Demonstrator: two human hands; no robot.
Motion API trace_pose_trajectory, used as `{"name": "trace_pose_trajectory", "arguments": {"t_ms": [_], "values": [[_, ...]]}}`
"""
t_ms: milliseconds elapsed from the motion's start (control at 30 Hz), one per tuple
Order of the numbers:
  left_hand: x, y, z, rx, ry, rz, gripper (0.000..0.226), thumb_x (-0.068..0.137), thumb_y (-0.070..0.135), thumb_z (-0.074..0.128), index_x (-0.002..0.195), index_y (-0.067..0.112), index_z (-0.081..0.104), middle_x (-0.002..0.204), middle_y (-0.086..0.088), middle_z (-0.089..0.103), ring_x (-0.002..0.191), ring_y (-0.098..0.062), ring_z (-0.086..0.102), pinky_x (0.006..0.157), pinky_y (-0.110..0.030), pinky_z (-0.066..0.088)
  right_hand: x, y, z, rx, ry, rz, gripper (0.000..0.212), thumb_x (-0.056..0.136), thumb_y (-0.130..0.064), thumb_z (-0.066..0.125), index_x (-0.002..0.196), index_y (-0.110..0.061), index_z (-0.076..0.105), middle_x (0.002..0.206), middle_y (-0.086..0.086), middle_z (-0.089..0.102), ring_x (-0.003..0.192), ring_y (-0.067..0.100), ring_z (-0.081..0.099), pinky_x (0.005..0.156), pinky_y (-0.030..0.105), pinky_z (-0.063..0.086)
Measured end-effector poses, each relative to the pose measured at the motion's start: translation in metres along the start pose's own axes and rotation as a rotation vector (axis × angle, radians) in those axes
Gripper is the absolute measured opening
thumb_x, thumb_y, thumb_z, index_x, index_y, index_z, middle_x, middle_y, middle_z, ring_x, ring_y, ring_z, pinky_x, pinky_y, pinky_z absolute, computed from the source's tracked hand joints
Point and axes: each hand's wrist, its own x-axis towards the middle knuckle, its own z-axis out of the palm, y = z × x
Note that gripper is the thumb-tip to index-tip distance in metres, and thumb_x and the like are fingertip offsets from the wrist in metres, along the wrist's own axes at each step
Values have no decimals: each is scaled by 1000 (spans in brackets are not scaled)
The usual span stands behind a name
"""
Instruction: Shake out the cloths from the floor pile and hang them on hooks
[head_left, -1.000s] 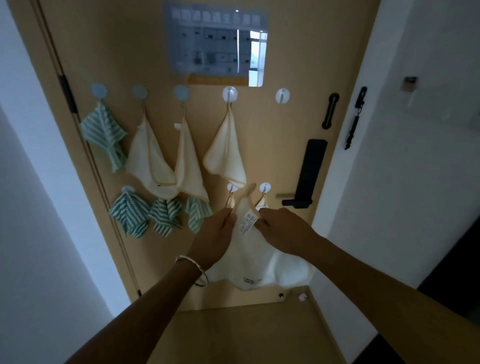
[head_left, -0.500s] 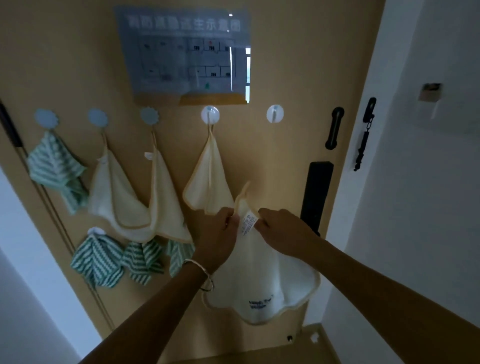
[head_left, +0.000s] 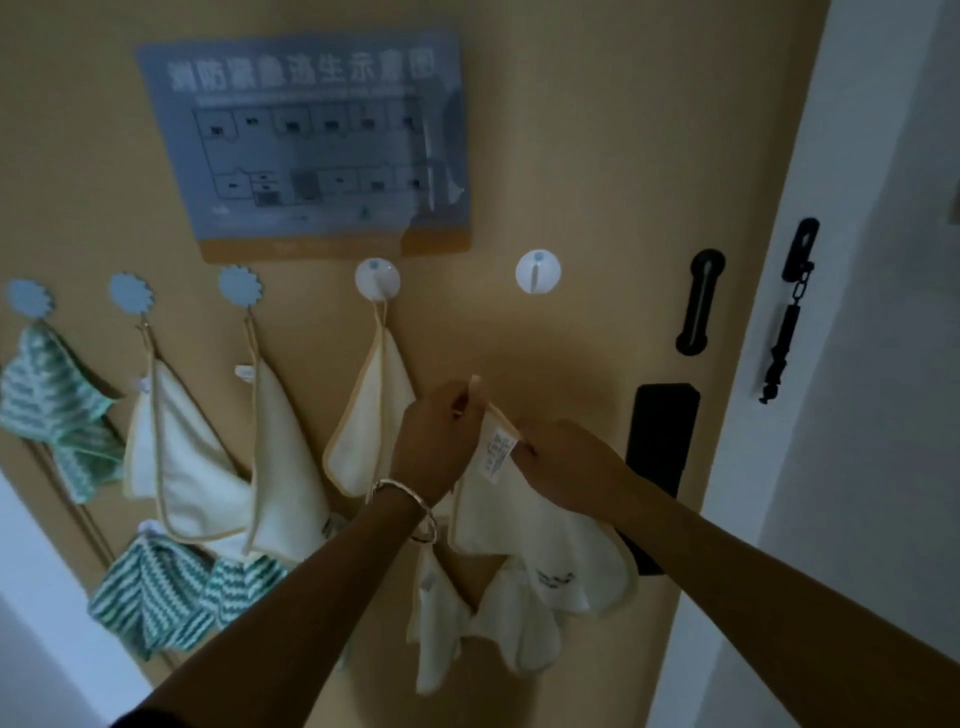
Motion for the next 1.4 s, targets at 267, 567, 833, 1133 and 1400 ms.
{"name": "trace_pose_trajectory", "arguments": {"t_ms": [267, 567, 833, 1133, 1400], "values": [[40, 19, 41, -73, -82, 4, 29, 98, 30, 44, 77, 13, 54, 68, 7, 49, 65, -9, 45, 55, -16, 30, 7, 31, -30, 313, -75, 157, 31, 98, -23, 38, 113, -1, 53, 95, 10, 59, 75, 15, 52, 63, 27, 41], [89, 30, 39, -491, -141, -103, 23, 88, 31, 63, 68, 21, 57, 71, -4, 61, 68, -17, 55, 71, -41, 50, 48, 32, -56, 584, 317, 145, 24, 99, -33, 45, 85, -22, 61, 81, 8, 69, 67, 19, 64, 61, 33, 54], [119, 33, 36, -638, -175, -127, 14, 94, 14, 54, 87, 6, 63, 70, 0, 61, 61, -6, 54, 58, -19, 45, 84, 25, -60, 540, 533, 81, 15, 93, -32, 59, 80, -24, 62, 66, -11, 61, 58, 5, 55, 62, 25, 45], [127, 28, 31, -795, -442, -220, 26, 98, 24, 47, 95, 5, 65, 71, -8, 68, 56, -14, 66, 48, -18, 48, 94, 26, -63, 600, 524, 85, 20, 93, -22, 56, 79, -9, 61, 60, -6, 61, 48, 7, 53, 55, 28, 47], [138, 33, 37, -774, -339, -238, 33, 99, 22, 44, 108, -6, 60, 108, -31, 63, 88, -37, 63, 76, -39, 54, 96, 23, -77, 564, 614, 61, 27, 91, -31, 59, 72, -11, 58, 55, -5, 59, 43, 3, 49, 48, 20, 42]]}}
